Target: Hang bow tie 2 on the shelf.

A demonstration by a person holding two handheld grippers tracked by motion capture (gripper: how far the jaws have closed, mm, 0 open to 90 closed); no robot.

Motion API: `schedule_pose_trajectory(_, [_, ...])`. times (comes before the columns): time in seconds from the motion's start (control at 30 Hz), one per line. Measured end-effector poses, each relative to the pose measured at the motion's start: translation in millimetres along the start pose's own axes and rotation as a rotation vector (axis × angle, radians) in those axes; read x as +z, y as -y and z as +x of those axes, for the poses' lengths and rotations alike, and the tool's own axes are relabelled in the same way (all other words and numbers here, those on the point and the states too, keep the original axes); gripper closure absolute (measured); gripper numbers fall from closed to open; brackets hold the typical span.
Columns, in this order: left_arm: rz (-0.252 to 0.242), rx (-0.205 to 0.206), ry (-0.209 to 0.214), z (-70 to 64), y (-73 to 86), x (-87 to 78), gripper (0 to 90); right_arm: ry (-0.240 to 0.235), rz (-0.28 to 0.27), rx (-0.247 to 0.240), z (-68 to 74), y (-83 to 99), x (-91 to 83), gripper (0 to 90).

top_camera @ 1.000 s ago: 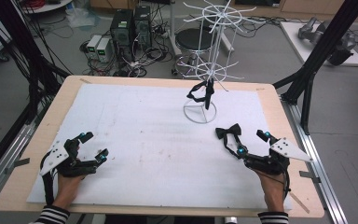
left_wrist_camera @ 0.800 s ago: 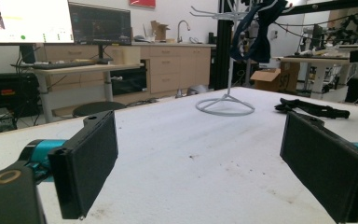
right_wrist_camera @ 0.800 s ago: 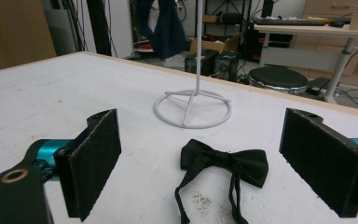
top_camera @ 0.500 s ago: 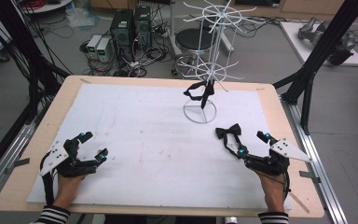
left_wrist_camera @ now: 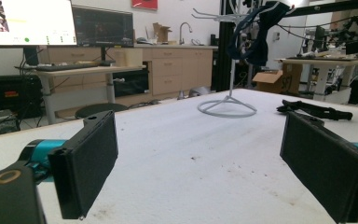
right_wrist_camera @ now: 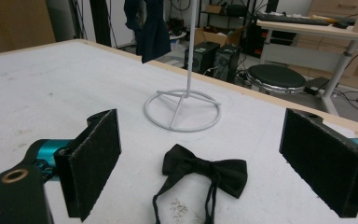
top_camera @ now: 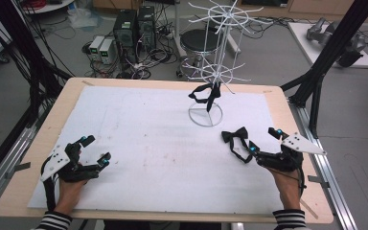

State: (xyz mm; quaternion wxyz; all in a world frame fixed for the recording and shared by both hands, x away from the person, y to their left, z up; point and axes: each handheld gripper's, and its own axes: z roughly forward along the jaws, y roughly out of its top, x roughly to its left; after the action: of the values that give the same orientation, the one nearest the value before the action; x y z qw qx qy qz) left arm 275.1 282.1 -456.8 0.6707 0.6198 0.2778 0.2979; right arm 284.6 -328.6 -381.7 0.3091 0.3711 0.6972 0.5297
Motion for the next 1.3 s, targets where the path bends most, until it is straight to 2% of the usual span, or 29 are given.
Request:
schedule_pose_trajectory(0.27, [0.001, 0.000, -0.003, -0.1, 0.0, 0.1, 11.6, -0.025, 0.049, -0.022, -16.1, -7.4, 4.8, 12.0])
schedule_pose_trajectory(0.47, [0.000, -0.001, -0.005, -0.1, 0.0, 0.1, 11.6, -0.058, 0.095, -0.045, -25.0, -13.1, 13.4, 12.0])
schedule_pose_trajectory(0.67, [-0.005, -0.002, -0.011, 0.2, 0.0, -0.7, 11.6, -0.111, 0.118, -0.059, -33.7, -19.1, 20.1, 12.0])
schedule_pose_trajectory(0.87, [-0.004, 0.001, -0.012, 0.2, 0.0, -0.6, 11.6, -0.153, 0.165, -0.108, -40.8, -28.3, 25.3, 12.0])
schedule_pose_trajectory(1.03, [-0.007, 0.003, -0.014, -0.2, 0.1, -0.9, 11.6, -0.206, 0.223, -0.227, -43.8, -35.9, 32.7, 11.9])
schedule_pose_trajectory(1.1, [-0.007, 0.003, -0.014, -0.2, 0.1, -0.9, 11.6, -0.234, 0.215, -0.231, -44.7, -38.1, 35.5, 11.9])
schedule_pose_trajectory(1.3, [-0.006, 0.003, -0.015, -0.3, 0.1, -0.8, 11.6, -0.285, 0.263, -0.267, -46.5, -41.8, 46.0, 12.0])
